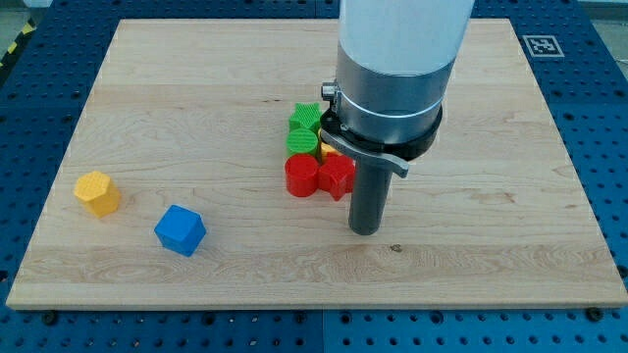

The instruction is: Place blue cube diagonally to the red circle

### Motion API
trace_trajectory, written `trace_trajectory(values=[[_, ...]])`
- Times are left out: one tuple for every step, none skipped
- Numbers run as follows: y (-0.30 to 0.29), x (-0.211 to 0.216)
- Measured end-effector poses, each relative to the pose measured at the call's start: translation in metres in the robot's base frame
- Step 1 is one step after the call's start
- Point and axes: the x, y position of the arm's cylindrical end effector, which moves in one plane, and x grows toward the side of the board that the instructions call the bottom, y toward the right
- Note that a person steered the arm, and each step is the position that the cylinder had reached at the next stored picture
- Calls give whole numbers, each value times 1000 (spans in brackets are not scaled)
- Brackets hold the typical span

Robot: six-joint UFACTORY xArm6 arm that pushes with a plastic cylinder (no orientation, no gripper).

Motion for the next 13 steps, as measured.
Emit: trace_trajectory(values=[[-9, 0], [-47, 0], [-79, -4], [-79, -4], [-79, -4], [-79, -4], [-82, -4], [-93, -6], [-124, -26], [-143, -29], [-173, -37], [-192, -41], [-202, -31]])
